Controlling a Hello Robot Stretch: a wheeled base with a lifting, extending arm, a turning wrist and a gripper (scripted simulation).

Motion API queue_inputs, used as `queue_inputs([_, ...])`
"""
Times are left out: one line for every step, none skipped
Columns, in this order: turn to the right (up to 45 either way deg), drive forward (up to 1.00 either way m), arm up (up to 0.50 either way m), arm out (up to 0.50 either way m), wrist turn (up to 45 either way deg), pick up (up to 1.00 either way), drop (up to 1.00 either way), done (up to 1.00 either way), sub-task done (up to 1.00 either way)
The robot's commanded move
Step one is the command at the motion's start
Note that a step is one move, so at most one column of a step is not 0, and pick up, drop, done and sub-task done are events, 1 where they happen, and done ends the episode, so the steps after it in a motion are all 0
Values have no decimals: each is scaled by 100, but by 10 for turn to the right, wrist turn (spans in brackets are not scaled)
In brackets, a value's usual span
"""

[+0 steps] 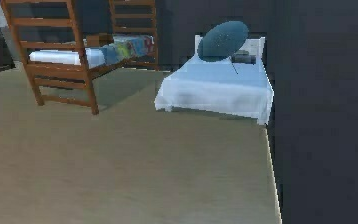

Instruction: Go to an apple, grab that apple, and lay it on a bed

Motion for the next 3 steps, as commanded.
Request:
queue_inputs([0,60,0,0,0,0,0,0,0])
queue_inputs([-150,0,0,0,0,0,0,0,0])
queue_inputs([0,100,0,0,0,0,0,0,0])
